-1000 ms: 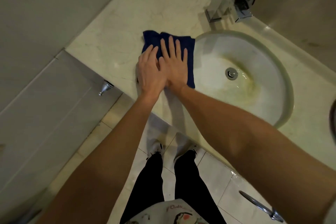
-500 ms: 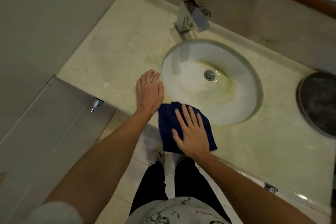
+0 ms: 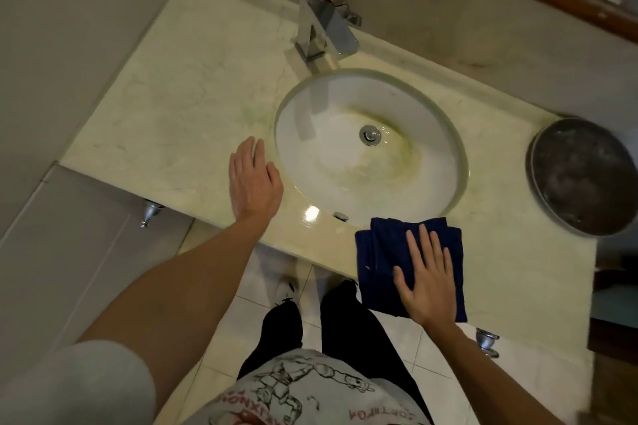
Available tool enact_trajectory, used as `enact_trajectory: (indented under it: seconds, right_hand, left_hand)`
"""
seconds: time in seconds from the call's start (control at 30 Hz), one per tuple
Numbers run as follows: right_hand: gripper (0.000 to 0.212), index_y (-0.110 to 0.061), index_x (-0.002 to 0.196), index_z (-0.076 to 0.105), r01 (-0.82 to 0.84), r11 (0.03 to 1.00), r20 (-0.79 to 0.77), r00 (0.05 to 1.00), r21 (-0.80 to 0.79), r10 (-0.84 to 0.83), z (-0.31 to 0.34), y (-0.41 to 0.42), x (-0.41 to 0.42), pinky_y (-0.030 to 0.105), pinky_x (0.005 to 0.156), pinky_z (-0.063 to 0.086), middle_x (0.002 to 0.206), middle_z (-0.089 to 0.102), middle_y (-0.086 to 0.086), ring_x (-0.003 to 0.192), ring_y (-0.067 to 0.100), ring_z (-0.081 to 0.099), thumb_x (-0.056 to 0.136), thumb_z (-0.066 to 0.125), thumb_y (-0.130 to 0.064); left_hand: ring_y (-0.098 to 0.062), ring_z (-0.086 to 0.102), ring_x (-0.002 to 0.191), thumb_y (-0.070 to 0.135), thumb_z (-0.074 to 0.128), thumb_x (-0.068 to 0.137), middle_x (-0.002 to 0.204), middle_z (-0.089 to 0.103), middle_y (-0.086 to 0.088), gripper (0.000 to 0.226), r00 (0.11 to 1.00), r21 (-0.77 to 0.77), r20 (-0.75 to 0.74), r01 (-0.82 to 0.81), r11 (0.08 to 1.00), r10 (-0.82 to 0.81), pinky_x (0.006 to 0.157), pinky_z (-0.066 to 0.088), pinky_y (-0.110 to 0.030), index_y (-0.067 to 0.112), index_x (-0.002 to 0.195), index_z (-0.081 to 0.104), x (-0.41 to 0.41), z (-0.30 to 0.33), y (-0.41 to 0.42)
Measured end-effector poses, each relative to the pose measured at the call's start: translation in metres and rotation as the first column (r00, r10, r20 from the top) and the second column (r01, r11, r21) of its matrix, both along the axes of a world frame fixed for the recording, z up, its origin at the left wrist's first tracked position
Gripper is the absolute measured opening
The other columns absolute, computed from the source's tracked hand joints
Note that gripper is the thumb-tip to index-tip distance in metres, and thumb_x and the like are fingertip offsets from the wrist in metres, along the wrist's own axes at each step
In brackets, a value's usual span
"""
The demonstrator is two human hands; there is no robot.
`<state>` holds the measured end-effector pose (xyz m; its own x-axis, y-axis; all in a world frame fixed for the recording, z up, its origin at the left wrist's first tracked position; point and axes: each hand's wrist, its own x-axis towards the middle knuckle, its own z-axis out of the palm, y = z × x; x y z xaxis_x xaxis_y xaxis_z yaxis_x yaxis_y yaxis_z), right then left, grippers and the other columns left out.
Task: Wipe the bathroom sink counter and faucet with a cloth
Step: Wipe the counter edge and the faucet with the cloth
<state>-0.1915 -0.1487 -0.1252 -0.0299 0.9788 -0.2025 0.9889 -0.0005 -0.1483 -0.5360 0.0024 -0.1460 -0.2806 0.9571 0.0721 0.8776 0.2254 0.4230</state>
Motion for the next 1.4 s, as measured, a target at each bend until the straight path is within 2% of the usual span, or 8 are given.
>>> enact_trajectory:
  seconds: [0.4,0.57,0.63,0.73,0.83,1.23,1.33,1.4]
  right_hand:
    - [0.070,-0.022,0.163,0.023,0.014,1.000,-0.043,0.999,0.008,-0.014,-0.001,0.008,0.002,0.047,0.127,0.010,0.171,0.015,0.004,0.159,0.023,0.006,0.101,0.032,-0.053]
    - [0.064,-0.023,0.149,0.048,0.003,0.998,-0.203,0.979,0.059,0.009,0.029,0.047,0.023,0.044,0.118,0.024,0.153,0.047,-0.002,0.144,0.024,0.038,0.097,0.042,-0.058]
    - [0.072,-0.026,0.151,0.044,-0.113,0.991,-0.207,0.974,-0.073,0.096,0.041,0.076,0.035,0.043,0.120,0.019,0.152,0.049,-0.004,0.145,0.023,0.035,0.092,0.049,-0.067]
    - [0.096,-0.027,0.154,0.042,-0.249,0.879,-0.207,0.962,-0.408,0.177,0.053,0.116,0.044,0.043,0.118,0.028,0.147,0.056,0.000,0.138,0.024,0.046,0.077,0.066,-0.078]
    - [0.083,-0.026,0.141,0.055,-0.281,0.805,-0.164,0.960,-0.523,0.229,0.059,0.137,0.047,0.041,0.102,0.047,0.133,0.065,0.000,0.119,0.024,0.059,0.070,0.085,-0.058]
    - [0.038,-0.031,0.081,0.045,-0.188,0.942,-0.212,0.968,-0.277,0.131,0.095,0.112,0.061,0.035,0.064,0.046,0.081,0.060,-0.010,0.076,0.020,0.057,0.078,0.081,-0.019]
    - [0.036,-0.030,0.085,0.046,-0.166,0.985,-0.192,0.969,-0.055,0.152,0.107,0.079,0.059,0.033,0.061,0.041,0.081,0.058,-0.010,0.074,0.021,0.056,0.074,0.073,-0.008]
    - [0.035,-0.026,0.091,0.050,-0.152,0.988,-0.217,0.965,-0.022,0.143,0.103,0.051,0.055,0.033,0.062,0.039,0.085,0.060,-0.008,0.076,0.025,0.059,0.072,0.073,-0.009]
  left_hand:
    - [-0.032,0.039,0.139,0.019,0.043,0.099,0.152,0.042,-0.015,0.047,0.999,0.016,-0.036,-0.003,1.000,0.004,0.120,0.029,-0.048,0.006,0.145,0.045,0.001,0.000,0.005]
    - [-0.026,0.043,0.135,0.009,0.048,0.102,0.145,0.050,-0.011,0.035,0.965,0.190,0.108,0.217,0.958,-0.240,0.120,0.031,-0.042,0.012,0.136,0.055,0.041,0.025,-0.008]
    - [-0.019,0.039,0.139,0.030,0.053,0.102,0.149,0.048,-0.004,0.041,0.838,0.067,0.290,0.464,0.883,-0.462,0.121,0.026,-0.036,0.019,0.142,0.052,0.085,0.040,-0.021]
    - [-0.024,0.039,0.143,0.068,0.062,0.084,0.157,0.043,-0.004,0.089,0.670,-0.317,0.432,0.740,0.594,-0.604,0.120,0.030,-0.040,0.021,0.155,0.037,0.146,0.048,-0.023]
    - [-0.028,0.056,0.126,0.057,0.078,0.075,0.141,0.059,-0.005,0.089,0.625,-0.505,0.490,0.772,0.387,-0.607,0.104,0.048,-0.046,0.019,0.148,0.044,0.177,0.050,-0.022]
    - [-0.023,0.061,0.097,0.020,0.072,0.083,0.105,0.062,0.003,0.026,0.602,-0.330,0.282,0.792,0.514,-0.747,0.071,0.048,-0.036,0.022,0.109,0.068,0.195,0.092,-0.015]
    - [-0.020,0.059,0.090,0.013,0.072,0.082,0.106,0.057,0.006,0.028,0.593,-0.108,0.169,0.805,0.583,-0.787,0.063,0.043,-0.033,0.024,0.106,0.063,0.194,0.096,-0.031]
    - [-0.020,0.058,0.090,0.015,0.074,0.079,0.108,0.054,0.004,0.034,0.504,-0.100,0.155,0.864,0.494,-0.850,0.061,0.040,-0.033,0.022,0.109,0.061,0.191,0.093,-0.043]
